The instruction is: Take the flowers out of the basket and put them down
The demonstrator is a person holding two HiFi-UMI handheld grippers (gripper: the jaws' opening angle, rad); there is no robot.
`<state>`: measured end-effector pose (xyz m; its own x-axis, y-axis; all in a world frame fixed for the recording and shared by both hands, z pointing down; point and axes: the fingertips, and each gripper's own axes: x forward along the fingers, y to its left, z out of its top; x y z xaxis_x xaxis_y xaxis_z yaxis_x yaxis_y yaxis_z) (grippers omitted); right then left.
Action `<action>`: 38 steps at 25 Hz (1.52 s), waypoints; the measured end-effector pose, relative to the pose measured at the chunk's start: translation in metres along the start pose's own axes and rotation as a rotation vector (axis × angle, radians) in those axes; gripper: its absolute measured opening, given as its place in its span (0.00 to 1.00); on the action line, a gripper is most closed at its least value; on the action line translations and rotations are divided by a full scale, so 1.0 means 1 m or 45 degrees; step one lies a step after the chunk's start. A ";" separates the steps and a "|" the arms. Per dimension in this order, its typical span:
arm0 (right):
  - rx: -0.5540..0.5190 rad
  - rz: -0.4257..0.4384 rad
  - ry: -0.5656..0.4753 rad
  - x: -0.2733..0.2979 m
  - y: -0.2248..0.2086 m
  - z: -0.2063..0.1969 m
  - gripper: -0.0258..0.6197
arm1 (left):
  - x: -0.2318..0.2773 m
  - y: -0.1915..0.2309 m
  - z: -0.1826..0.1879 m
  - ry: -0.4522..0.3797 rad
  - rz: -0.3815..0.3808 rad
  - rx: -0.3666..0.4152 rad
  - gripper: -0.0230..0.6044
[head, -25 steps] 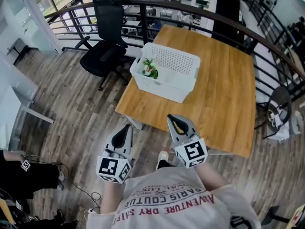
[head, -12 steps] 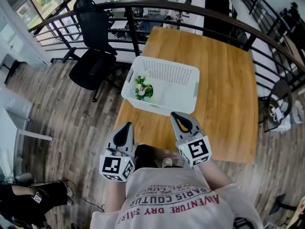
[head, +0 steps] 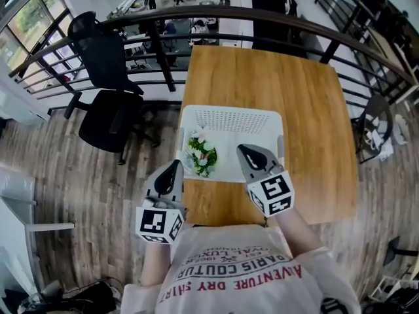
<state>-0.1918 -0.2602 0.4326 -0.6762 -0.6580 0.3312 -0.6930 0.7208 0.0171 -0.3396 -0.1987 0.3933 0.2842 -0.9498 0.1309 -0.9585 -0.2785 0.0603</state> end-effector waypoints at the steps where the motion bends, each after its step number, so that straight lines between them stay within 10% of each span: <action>1: 0.012 -0.005 0.054 0.012 -0.002 -0.002 0.09 | 0.005 0.009 0.000 0.004 -0.017 -0.002 0.08; 14: 0.101 0.196 0.930 0.133 -0.002 -0.117 0.09 | 0.053 0.077 -0.029 0.065 -0.167 -0.044 0.08; 18: 0.150 0.229 1.115 0.147 0.000 -0.161 0.23 | 0.061 0.081 -0.038 0.078 -0.195 -0.078 0.08; 38: 0.572 0.173 1.279 0.175 0.007 -0.219 0.20 | 0.080 0.095 -0.060 0.142 -0.230 -0.125 0.08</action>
<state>-0.2597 -0.3224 0.6977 -0.3843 0.0433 0.9222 -0.7934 0.4953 -0.3539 -0.4064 -0.2928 0.4692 0.4571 -0.8624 0.2174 -0.8866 -0.4225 0.1883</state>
